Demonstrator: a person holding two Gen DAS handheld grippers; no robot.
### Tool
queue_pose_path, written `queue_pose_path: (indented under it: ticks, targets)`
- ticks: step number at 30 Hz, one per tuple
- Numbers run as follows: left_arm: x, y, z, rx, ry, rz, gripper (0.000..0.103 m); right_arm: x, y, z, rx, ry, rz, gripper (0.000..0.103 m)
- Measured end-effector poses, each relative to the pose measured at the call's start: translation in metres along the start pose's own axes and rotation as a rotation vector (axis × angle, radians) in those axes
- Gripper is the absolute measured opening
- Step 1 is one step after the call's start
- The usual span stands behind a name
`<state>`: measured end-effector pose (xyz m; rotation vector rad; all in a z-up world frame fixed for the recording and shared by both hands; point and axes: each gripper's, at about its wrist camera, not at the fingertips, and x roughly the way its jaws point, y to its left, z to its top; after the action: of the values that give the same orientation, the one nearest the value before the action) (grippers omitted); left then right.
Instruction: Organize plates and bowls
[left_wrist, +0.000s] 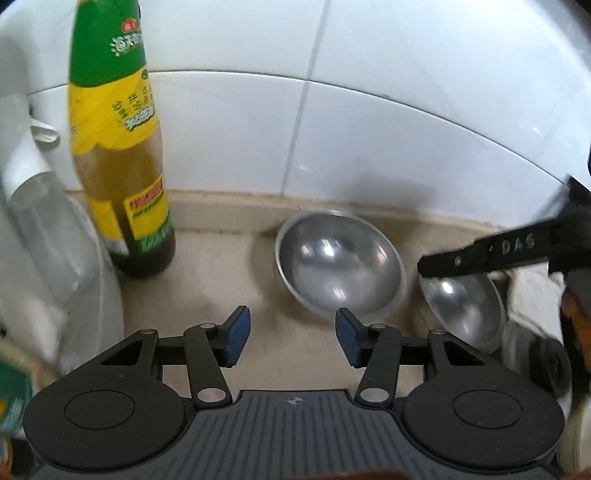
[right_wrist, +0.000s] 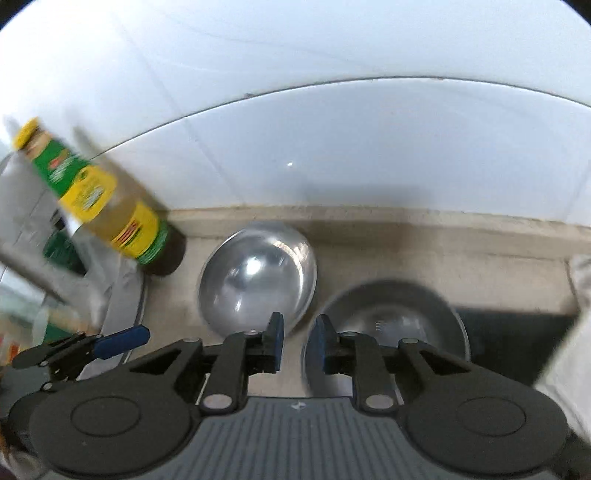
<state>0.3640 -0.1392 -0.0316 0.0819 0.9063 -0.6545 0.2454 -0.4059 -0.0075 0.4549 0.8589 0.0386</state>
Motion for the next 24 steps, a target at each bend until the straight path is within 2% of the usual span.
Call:
queue_pose_path:
  ticks: [3,5,12,14,16,18,24]
  targets:
    - [0.022,0.008,0.013,-0.058,0.015,0.000,0.059,0.022,0.000,0.017,-0.032,-0.006,-0.052,0.020]
    - [0.035,0.009,0.018,-0.082,0.025,-0.004,0.059,0.031,-0.001,0.026,-0.029,0.001,-0.043,0.020]
    - [0.060,0.004,0.016,-0.070,0.072,-0.013,0.059,0.056,0.007,0.039,-0.103,0.047,-0.061,0.020]
    - [0.063,0.003,0.015,-0.070,0.083,-0.013,0.058,0.068,0.005,0.037,-0.089,0.093,-0.063,0.020]
    - [0.069,0.002,0.013,-0.070,0.104,-0.021,0.056,0.077,0.003,0.033,-0.079,0.116,-0.055,0.018]
    - [0.075,0.002,0.010,-0.077,0.128,-0.040,0.044,0.078,0.006,0.027,-0.083,0.113,-0.065,0.015]
    - [0.055,0.003,0.012,-0.067,0.085,-0.029,0.041,0.056,0.011,0.024,-0.072,0.081,-0.011,0.012]
